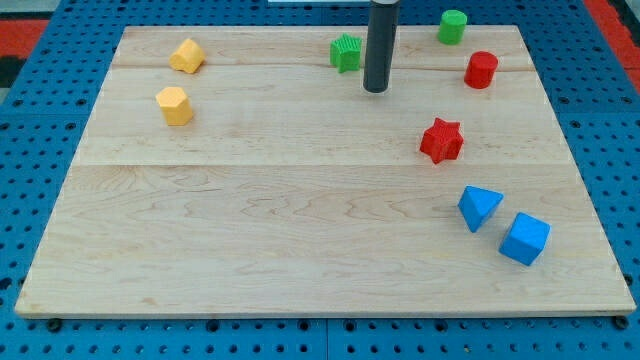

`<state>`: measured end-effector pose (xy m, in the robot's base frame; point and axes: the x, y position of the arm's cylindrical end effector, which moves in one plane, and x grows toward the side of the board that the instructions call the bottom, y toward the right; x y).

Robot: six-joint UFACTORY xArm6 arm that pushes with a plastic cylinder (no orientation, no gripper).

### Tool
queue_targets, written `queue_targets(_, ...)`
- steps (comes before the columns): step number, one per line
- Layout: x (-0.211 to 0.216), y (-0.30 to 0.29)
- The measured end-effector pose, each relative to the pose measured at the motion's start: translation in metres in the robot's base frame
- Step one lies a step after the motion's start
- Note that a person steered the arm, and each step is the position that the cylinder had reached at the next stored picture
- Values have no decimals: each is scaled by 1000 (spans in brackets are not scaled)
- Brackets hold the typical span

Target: Slide green star to the top center of the board

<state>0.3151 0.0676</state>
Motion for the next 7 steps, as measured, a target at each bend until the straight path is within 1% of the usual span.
queue_targets(5,-1,-13)
queue_targets(6,-7,-20)
queue_targets(7,-31,-19)
